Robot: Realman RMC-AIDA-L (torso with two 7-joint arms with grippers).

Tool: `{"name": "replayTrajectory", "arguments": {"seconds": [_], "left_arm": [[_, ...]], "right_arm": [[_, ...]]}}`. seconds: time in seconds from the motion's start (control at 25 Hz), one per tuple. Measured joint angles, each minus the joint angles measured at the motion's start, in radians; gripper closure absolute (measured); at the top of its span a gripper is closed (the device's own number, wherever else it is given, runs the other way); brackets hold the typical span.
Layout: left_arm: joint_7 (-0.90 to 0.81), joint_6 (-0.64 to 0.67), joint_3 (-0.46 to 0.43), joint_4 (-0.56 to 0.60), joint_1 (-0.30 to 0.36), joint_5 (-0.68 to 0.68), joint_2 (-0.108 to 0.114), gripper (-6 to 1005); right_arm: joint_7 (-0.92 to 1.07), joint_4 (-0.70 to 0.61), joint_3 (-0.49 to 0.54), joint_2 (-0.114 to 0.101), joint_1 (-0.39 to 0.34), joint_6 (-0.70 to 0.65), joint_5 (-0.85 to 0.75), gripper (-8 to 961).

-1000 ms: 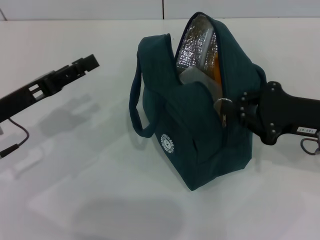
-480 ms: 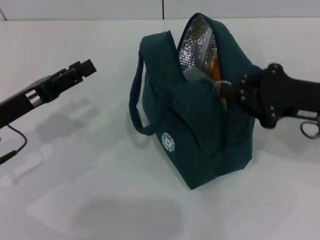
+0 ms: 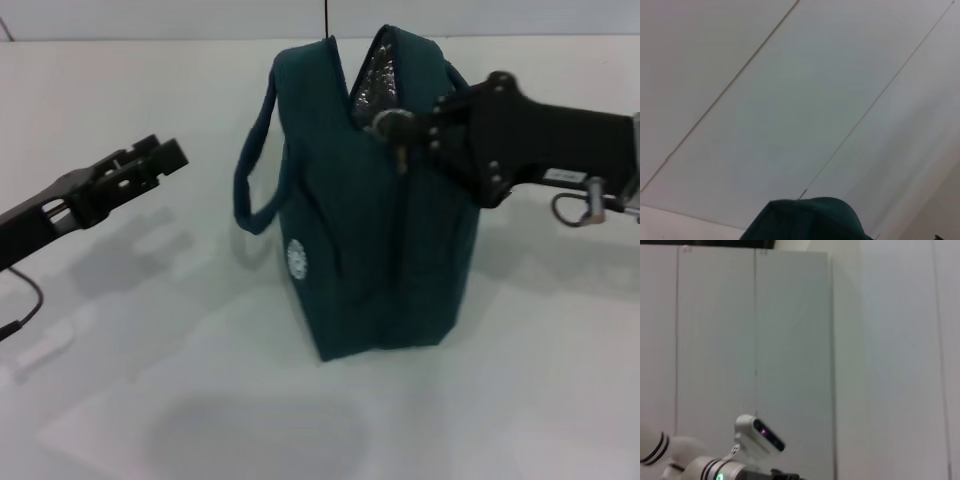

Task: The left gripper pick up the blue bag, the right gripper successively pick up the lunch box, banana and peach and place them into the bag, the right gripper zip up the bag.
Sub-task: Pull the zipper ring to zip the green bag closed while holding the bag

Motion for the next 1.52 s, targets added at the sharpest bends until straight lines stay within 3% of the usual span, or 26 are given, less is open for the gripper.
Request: {"name": "replayTrajectory", "arguments": {"seconds": [0.24,0.52,0.8,1.16,1.52], "left_arm": [[-0.002,0.01,0.001,0.009,0.032,0.009,0.021,123],[0.012,0.063,0.009,0.019,0.025,0.157,0.029,125],[0.006,0.099,0.08,0.022,0.009,0.165,0.023,127],[-0.006,0.081,0.069,0.011,-0.036,0.162,-0.001,129],[-0.011,-0.001,0.069,-0.025,-0.063,0.163,-0.004,131]], "right_arm": [[0.001,0.004,-0.157,0.003,0.052,0.097,0.052,946],[-0.011,-0.01,-0.323,0.003,0.087,0.184,0.143,945],[-0.02,-0.007,-0.356,0.003,0.131,0.229,0.181,945],[-0.021,-0.004,-0.384,0.003,0.132,0.25,0.204,945],[-0.022,0.001,-0.404,0.003,0.124,0.252,0.234,944]]}}
